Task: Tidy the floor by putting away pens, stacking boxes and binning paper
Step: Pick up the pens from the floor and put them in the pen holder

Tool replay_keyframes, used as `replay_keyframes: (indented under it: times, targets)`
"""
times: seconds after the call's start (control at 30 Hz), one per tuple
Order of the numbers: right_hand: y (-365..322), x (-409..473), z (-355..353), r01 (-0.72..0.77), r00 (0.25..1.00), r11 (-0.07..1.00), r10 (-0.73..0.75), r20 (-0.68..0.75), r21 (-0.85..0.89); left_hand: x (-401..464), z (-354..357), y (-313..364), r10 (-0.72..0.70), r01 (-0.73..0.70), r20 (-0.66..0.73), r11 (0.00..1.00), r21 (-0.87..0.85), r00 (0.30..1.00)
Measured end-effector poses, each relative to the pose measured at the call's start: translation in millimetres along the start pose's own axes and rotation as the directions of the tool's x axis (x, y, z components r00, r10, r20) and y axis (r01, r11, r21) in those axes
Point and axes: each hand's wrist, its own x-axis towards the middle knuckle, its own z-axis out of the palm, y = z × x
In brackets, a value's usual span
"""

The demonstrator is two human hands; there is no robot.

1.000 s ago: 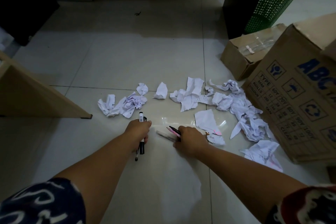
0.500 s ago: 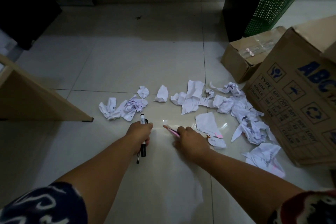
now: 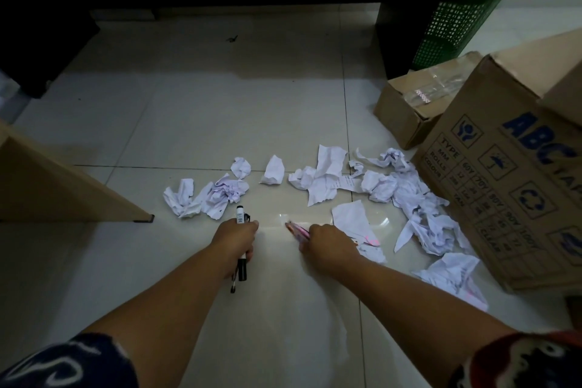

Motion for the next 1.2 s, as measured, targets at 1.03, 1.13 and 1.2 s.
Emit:
replay_keyframes:
  times: [1.03, 1.13, 1.2]
  targets:
    - [-19.1, -43.5, -46.3, -0.272, 0.962, 0.089, -0.009, 0.274, 0.958, -68.8, 56.2, 42.4, -0.002, 0.023, 0.421, 0.999, -0.044, 0.907]
    - [-14.2, -44.0, -46.7, -0.203, 0.979, 0.094, -0.002, 0.204, 0.975, -71.4, 59.9, 42.5, 0.003, 0.019, 0.471, 0.999, -0.041, 0.882]
    - [-11.6, -45.0, -51.3, -0.172, 0.984, 0.069, -0.025, 0.174, 0.983, -69.3, 60.7, 43.1, -0.004, 0.010, 0.510, 1.000, -0.009, 0.860]
